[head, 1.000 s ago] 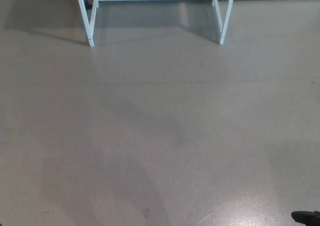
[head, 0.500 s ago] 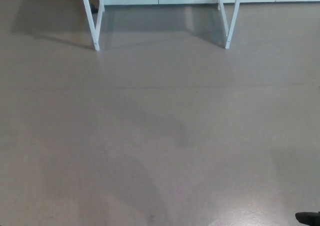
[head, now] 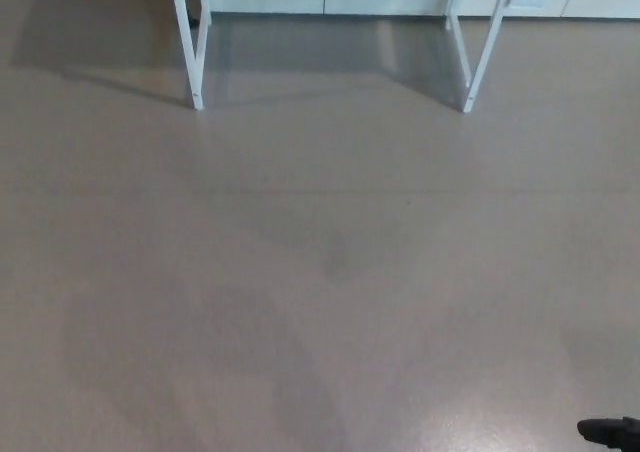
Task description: The robot walk towards a table in front and uses its left hand to pick up the pot from the base and places it on the table
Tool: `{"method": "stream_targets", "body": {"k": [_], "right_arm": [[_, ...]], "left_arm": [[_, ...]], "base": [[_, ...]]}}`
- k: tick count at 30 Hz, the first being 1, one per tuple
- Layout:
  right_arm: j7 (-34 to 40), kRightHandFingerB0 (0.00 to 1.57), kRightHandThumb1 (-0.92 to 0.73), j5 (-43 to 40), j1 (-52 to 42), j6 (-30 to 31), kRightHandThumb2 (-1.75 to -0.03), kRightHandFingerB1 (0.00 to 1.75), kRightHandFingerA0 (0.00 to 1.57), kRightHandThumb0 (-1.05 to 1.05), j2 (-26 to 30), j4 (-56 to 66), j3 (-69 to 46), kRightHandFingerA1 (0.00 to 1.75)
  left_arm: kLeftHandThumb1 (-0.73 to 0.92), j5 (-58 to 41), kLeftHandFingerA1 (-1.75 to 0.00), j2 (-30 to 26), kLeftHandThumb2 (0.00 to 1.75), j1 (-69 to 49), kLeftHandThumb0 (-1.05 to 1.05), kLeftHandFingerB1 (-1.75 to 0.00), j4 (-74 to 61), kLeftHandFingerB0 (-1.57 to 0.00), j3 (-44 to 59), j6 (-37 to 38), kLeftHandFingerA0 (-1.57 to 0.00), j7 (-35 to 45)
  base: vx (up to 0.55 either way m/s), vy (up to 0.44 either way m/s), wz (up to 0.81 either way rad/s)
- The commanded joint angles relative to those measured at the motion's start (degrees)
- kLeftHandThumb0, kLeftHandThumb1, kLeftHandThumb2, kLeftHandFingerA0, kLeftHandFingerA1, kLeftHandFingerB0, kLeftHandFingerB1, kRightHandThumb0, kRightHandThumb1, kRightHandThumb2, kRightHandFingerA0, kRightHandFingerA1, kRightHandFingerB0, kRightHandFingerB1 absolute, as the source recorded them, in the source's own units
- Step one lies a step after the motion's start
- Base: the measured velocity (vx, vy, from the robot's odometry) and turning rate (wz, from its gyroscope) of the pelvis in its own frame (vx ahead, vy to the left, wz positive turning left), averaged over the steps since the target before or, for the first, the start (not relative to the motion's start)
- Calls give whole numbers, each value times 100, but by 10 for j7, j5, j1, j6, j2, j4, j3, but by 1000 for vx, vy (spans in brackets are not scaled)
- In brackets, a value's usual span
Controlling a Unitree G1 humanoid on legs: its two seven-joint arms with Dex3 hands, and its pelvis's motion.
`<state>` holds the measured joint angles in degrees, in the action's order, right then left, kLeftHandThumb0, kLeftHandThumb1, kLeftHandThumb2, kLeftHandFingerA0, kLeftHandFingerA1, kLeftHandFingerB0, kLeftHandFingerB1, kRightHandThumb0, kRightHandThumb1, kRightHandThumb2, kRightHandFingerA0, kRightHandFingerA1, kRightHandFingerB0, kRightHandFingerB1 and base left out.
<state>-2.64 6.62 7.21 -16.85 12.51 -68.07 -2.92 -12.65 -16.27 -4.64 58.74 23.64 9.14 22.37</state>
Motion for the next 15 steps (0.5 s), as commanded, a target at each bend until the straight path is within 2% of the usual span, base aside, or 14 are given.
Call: {"method": "stream_targets", "body": {"k": [1,6,7,11,15], "right_arm": [[7,52,-48,-1,3,-2,-68,48,72,-34,6,-1,0,55],[2,54,-48,-7,4,-3,-69,50,73,-35,5,-1,-3,57],[4,55,-48,-6,4,-1,-70,50,73,-36,6,0,-2,57],[10,55,-49,3,4,0,-70,50,72,-35,7,0,6,56],[8,55,-49,-1,0,-10,-69,50,70,-34,8,-3,5,55]], "left_arm": [[49,-8,-55,-5,90,1,-4,-48,1,-19,0,17,-34,9],[48,-12,-55,-3,89,5,-2,-48,-3,-21,4,7,-36,4],[67,-10,-39,-3,59,4,-4,-33,-7,-34,2,5,-47,2],[67,-11,-39,-3,59,5,-5,-34,-9,-34,3,-1,-47,-1],[66,-6,-40,-6,59,5,-5,-34,-3,-36,1,8,-50,-2]], "base": [[138,-234,12],[351,-216,22],[265,-162,-3],[219,-75,-3],[169,68,-16]]}}
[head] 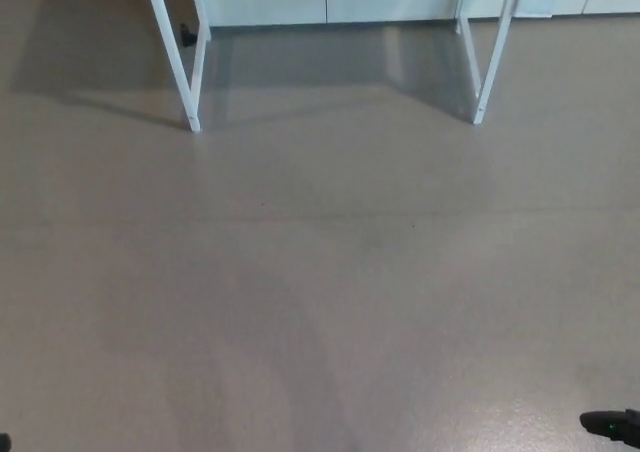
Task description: The robot walk towards a table in front and uses its left hand to pick up the pot from the base and places it on the table
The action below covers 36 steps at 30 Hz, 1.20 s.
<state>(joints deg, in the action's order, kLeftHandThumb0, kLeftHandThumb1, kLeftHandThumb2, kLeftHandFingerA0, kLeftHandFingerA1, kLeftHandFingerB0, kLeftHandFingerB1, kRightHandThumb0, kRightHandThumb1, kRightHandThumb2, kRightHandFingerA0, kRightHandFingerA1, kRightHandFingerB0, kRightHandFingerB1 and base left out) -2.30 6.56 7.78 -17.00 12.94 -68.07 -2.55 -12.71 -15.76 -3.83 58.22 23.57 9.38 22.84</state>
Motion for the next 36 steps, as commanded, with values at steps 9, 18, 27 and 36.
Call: {"method": "stream_targets", "body": {"k": [9,18,27,36], "right_arm": [[8,52,-48,3,-30,-11,-69,49,69,-35,6,-7,4,55],[16,53,-46,-1,-34,-15,-70,51,75,-39,1,-8,-1,58],[11,57,-52,-6,-46,-20,-55,41,65,-27,1,-3,-6,44],[16,57,-52,1,-54,-25,-55,42,65,-26,2,-7,-1,44]], "left_arm": [[68,2,-40,-6,59,-26,-4,-34,-9,-35,-6,5,-51,-19],[67,-5,-40,-8,59,-24,0,-34,9,-37,-2,11,-50,-12],[65,10,-37,-8,59,-33,0,-33,9,-36,-14,26,-42,-30],[45,2,-52,-7,88,-48,-1,-50,2,-23,-17,32,-25,-22]], "base": [[239,173,-8],[187,-59,8],[251,-144,5],[321,134,-13]]}}
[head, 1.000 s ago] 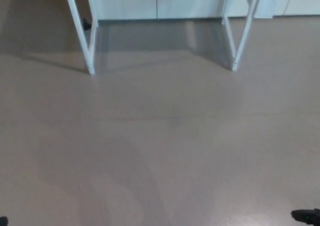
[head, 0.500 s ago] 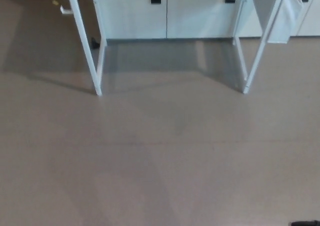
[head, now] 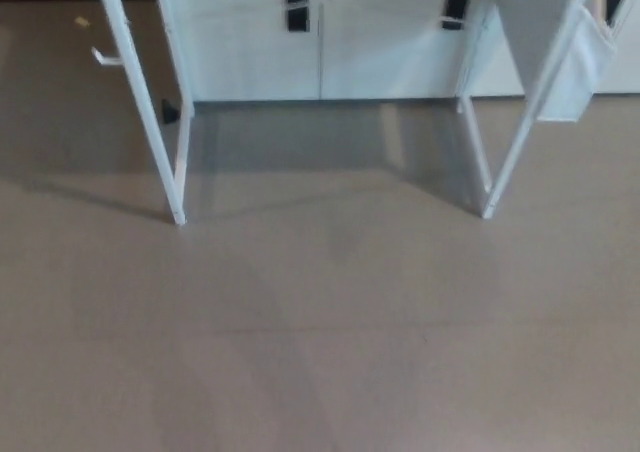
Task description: The robot walk towards a table in front and uses its left hand to pick up the pot from the base and places it on the table
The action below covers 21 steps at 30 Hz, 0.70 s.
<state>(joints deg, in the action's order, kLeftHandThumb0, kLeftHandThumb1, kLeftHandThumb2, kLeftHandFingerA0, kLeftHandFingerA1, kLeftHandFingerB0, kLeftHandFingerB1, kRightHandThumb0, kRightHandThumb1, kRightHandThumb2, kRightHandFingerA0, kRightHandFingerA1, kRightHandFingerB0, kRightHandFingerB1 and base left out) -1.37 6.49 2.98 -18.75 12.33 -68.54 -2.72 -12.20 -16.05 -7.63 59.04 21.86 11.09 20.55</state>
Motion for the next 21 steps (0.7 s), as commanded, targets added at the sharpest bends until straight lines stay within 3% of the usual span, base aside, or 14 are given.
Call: {"method": "stream_targets", "body": {"k": [1,6,7,9,10,11,17,18,19,20,21], "right_arm": [[8,57,-52,1,-6,-8,-55,42,65,-26,7,-2,1,44],[10,55,-53,6,-11,-13,-56,41,65,-25,9,2,7,43],[10,53,-46,5,-12,-13,-67,48,62,-34,8,3,6,51],[9,52,-46,4,-11,-10,-68,49,61,-35,9,3,6,51],[8,52,-46,3,-11,-9,-68,49,61,-35,9,3,6,51],[6,54,-53,1,-11,-10,-56,41,64,-25,9,2,5,43],[7,54,-54,3,-6,-8,-56,40,65,-26,10,1,9,43],[4,51,-46,1,-5,-11,-67,48,62,-34,9,0,8,52],[4,51,-47,2,-5,-12,-67,48,61,-34,9,-1,9,52],[4,51,-47,2,-5,-13,-67,48,61,-34,9,-1,9,52],[4,54,-55,3,-5,-16,-56,41,65,-24,9,-1,11,44]], "left_arm": [[45,-3,-52,-4,88,-10,-1,-50,-6,-23,0,13,-25,1],[44,-6,-52,-7,87,-9,-3,-49,4,-22,1,20,-25,12],[45,-6,-52,-7,88,-8,-2,-49,6,-23,1,19,-25,12],[44,-6,-52,-7,87,-7,-2,-49,7,-24,1,18,-26,12],[64,-6,-36,-7,59,-7,-2,-33,7,-34,1,17,-39,12],[45,-7,-52,-7,88,-7,-2,-49,6,-21,1,17,-25,15],[46,-4,-52,-8,88,-6,-2,-49,3,-22,-1,17,-25,9],[46,-5,-51,-9,88,-4,-1,-49,5,-22,-1,16,-25,10],[46,-3,-51,-10,88,-3,-2,-49,7,-21,-3,16,-25,10],[46,-3,-51,-10,88,-3,-2,-49,8,-21,-3,16,-25,10],[46,-1,-51,-11,88,-3,-1,-49,7,-22,-4,19,-25,9]], "base": [[301,186,7],[292,126,6],[356,32,11],[370,-3,14],[372,-53,13],[379,-65,26],[443,-125,14],[401,-124,-4],[399,-115,-12],[386,-100,-13],[385,-92,-21]]}}
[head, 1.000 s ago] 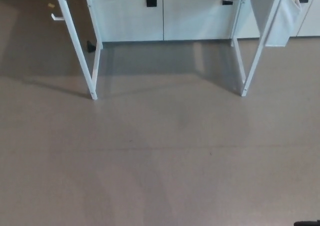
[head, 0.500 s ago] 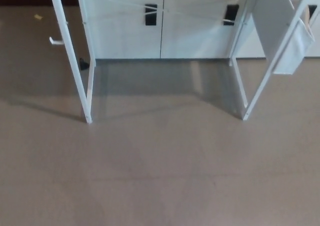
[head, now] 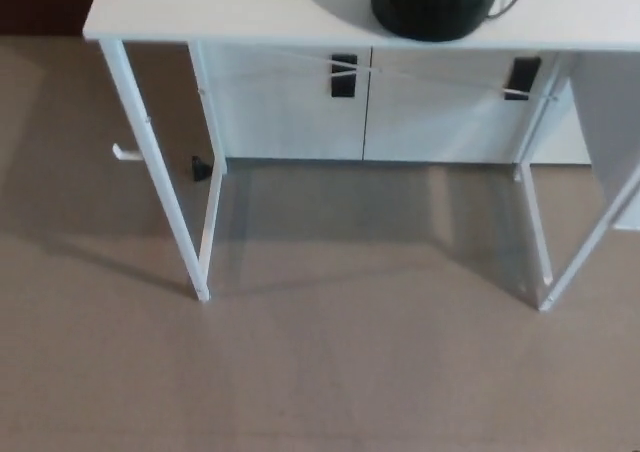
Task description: The robot walk towards a table in front and uses its left hand to pick up the pot from the base and places it on the table
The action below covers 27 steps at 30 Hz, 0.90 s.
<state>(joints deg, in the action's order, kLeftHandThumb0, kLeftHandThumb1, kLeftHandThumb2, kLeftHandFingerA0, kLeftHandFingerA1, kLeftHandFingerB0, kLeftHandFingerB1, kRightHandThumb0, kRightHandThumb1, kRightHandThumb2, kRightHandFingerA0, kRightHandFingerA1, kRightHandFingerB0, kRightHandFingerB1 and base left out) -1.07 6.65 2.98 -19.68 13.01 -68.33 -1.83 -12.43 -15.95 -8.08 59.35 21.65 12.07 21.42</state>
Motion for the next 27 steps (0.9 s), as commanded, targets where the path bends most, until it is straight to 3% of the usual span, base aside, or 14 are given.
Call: {"method": "stream_targets", "body": {"k": [1,2,3,6,7,8,9,27], "right_arm": [[4,50,-47,6,-4,-4,-68,49,61,-35,4,-4,5,52],[4,54,-54,5,-4,-5,-56,41,64,-25,4,-4,5,44],[4,51,-46,2,-3,-2,-67,48,60,-34,3,-4,4,51],[8,51,-47,4,1,6,-68,48,61,-35,4,-5,5,51],[8,55,-54,3,2,7,-56,41,64,-25,3,-5,4,42],[8,55,-54,2,3,8,-56,41,64,-25,2,-5,4,42],[9,56,-54,-1,2,6,-56,41,66,-24,0,-5,1,44],[15,56,-55,5,4,9,-56,41,65,-24,-1,-2,7,43]], "left_arm": [[45,1,-52,-11,88,1,-2,-49,3,-22,-2,9,-25,-1],[46,0,-52,-11,88,1,-1,-49,3,-22,-2,7,-26,0],[46,-2,-52,-11,88,3,-1,-49,2,-22,-1,5,-25,2],[45,3,-51,-13,88,7,-3,-49,8,-21,-6,9,-25,-2],[45,5,-52,-14,87,8,-2,-49,9,-22,-7,10,-26,-4],[45,5,-52,-15,87,8,-2,-49,10,-22,-7,11,-26,-5],[64,1,-36,-13,59,8,-2,-33,9,-35,-4,10,-40,-6],[64,3,-36,-16,58,12,-4,-33,14,-36,-11,15,-41,-10]], "base": [[386,-84,-25],[394,-68,-28],[405,-60,-35],[523,263,-39],[510,333,-19],[397,228,-17],[262,176,-6],[143,24,5]]}}
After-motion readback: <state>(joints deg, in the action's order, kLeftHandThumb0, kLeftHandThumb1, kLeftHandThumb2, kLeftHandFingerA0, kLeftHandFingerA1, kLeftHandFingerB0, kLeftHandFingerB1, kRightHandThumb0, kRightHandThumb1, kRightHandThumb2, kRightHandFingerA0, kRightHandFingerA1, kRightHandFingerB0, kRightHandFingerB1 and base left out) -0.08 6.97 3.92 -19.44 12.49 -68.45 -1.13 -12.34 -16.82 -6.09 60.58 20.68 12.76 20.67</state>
